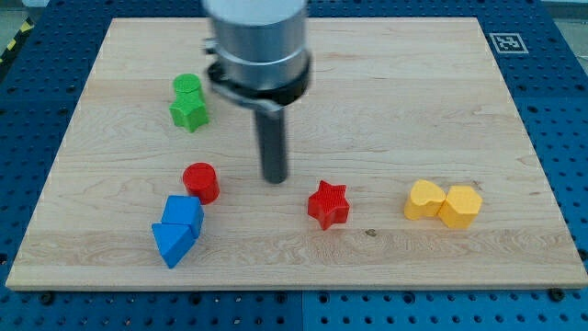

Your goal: Slide the red star top of the red circle

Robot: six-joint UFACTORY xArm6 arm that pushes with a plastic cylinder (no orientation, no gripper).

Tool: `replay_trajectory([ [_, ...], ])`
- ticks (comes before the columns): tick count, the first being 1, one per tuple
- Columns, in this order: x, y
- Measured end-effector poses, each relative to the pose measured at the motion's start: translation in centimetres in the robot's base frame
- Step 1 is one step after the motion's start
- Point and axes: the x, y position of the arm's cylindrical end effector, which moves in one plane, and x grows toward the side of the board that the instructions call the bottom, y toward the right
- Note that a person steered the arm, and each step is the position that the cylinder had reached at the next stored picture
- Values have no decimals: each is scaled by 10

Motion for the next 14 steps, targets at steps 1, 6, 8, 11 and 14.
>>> replay_trajectory([
  [1,0,55],
  [6,65,46],
  [8,76,39],
  [11,81,9],
  [14,26,-9],
])
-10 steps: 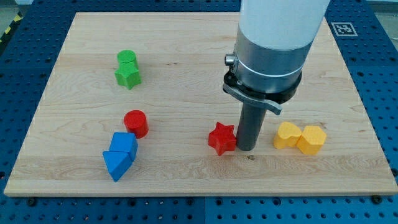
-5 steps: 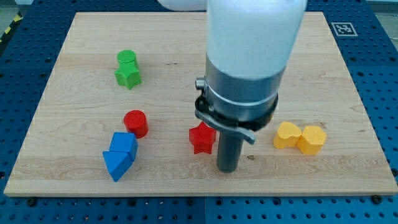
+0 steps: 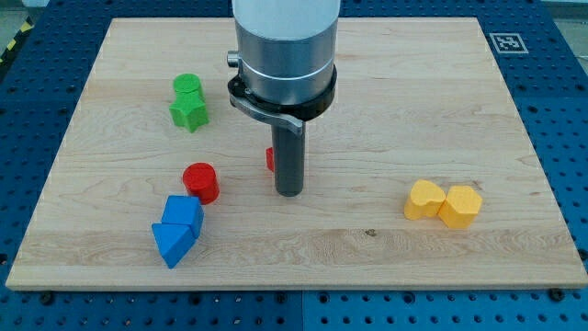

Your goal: Slide the red star top of the red circle

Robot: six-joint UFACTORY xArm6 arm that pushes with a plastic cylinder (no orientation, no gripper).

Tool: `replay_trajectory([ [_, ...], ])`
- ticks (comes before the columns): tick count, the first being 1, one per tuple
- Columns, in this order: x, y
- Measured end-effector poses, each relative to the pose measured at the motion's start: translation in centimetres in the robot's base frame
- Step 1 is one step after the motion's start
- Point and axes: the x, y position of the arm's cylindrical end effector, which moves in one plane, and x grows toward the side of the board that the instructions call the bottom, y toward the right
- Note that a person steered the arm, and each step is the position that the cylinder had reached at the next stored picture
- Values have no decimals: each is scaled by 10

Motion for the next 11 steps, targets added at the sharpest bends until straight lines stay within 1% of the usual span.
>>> replay_trajectory([
  [1,1,13],
  [2,-6,38],
  [3,-24,50],
  [4,-29,39],
  [6,-29,-10],
  [7,-32,-25],
  [9,-49,-62],
  [10,-49,-75],
  [11,-49,-67],
])
